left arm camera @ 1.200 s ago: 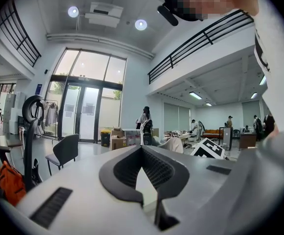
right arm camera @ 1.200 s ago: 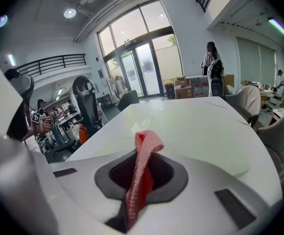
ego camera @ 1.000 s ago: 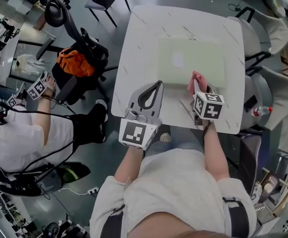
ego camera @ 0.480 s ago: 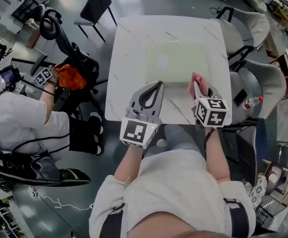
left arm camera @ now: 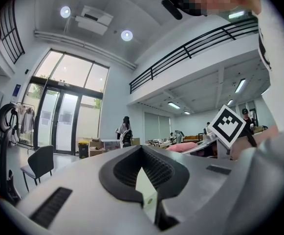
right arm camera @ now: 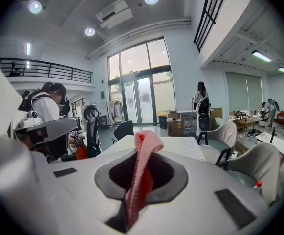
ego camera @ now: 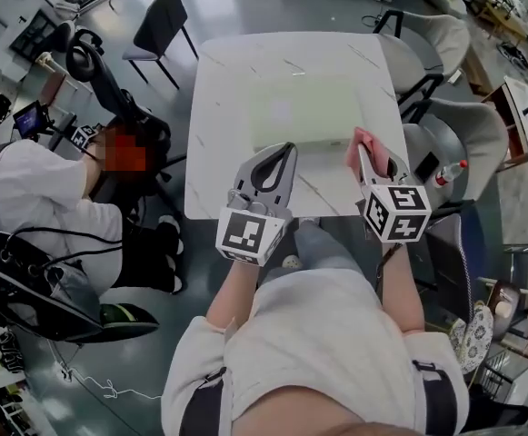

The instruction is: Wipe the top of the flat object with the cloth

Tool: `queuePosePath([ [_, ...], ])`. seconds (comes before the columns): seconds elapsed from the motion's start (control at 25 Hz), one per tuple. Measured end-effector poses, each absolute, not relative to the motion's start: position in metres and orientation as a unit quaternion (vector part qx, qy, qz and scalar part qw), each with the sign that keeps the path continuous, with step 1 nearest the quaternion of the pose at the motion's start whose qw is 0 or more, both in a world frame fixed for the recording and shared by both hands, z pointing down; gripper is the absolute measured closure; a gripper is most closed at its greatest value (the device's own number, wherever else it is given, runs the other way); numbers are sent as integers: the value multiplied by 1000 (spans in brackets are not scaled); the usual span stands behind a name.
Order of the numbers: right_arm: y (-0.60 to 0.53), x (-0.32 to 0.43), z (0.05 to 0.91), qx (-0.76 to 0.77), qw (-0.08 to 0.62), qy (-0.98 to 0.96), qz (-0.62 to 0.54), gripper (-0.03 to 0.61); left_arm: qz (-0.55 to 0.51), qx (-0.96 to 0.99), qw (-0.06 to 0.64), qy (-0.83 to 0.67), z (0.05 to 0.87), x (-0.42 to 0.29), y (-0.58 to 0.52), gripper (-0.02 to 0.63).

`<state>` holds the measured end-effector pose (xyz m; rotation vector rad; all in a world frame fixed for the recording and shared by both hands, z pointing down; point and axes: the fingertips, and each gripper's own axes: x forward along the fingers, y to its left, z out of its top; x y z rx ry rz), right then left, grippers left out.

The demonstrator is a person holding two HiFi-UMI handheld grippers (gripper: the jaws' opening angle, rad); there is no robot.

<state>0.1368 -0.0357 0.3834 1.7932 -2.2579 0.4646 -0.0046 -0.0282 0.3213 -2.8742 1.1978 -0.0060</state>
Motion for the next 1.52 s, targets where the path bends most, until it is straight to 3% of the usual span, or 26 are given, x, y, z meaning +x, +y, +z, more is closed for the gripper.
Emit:
queuePosePath([
  [0.52,19,157,328,626,63,-771,100,543,0,-926,29,376,307,2,0,606],
  [1.52,56,154,311,626,27,-777,60,543,2,-923,38,383,299,-7,25,606],
])
